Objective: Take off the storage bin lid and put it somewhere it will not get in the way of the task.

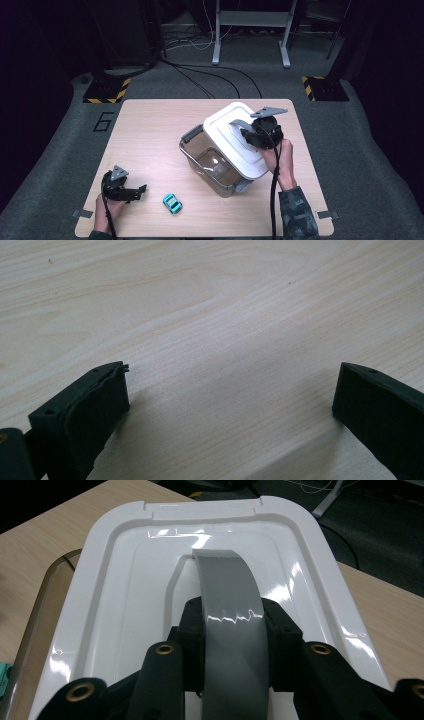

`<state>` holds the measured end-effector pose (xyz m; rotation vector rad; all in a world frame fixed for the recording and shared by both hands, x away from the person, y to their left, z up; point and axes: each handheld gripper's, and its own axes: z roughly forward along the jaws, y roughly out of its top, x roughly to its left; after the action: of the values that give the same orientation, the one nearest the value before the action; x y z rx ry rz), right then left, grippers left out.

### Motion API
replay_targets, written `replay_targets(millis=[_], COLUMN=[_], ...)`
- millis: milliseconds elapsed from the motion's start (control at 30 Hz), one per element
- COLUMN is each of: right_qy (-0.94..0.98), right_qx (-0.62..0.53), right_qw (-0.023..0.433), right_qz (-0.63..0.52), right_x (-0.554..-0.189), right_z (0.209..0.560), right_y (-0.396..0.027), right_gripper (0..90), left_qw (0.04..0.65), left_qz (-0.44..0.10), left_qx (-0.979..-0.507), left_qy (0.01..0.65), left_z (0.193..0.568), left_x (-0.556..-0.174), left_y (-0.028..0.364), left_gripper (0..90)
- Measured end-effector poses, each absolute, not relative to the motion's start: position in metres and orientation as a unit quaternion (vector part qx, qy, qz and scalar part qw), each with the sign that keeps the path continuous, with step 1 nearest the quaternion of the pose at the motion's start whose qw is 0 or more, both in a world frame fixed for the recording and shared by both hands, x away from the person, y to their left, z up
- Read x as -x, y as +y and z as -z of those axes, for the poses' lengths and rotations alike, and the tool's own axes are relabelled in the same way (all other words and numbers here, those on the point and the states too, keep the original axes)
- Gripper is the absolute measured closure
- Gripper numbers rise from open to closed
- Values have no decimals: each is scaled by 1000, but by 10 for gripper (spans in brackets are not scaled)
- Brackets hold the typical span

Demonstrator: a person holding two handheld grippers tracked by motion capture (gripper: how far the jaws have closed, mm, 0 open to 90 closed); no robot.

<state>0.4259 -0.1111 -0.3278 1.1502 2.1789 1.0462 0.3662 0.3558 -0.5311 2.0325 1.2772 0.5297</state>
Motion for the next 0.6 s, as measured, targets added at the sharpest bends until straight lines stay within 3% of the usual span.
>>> replay_targets(millis=[600], right_qy=[769], right_qx=[-460], right_qw=[240], right_qz=[-374], right_x=[-433], right_z=[331], right_y=[-145], right_gripper=[671], left_qw=[335], left_qz=[-203], left_qx=[-779], left_qy=[489], left_z=[531], left_x=[-366], left_y=[356], left_gripper=[13])
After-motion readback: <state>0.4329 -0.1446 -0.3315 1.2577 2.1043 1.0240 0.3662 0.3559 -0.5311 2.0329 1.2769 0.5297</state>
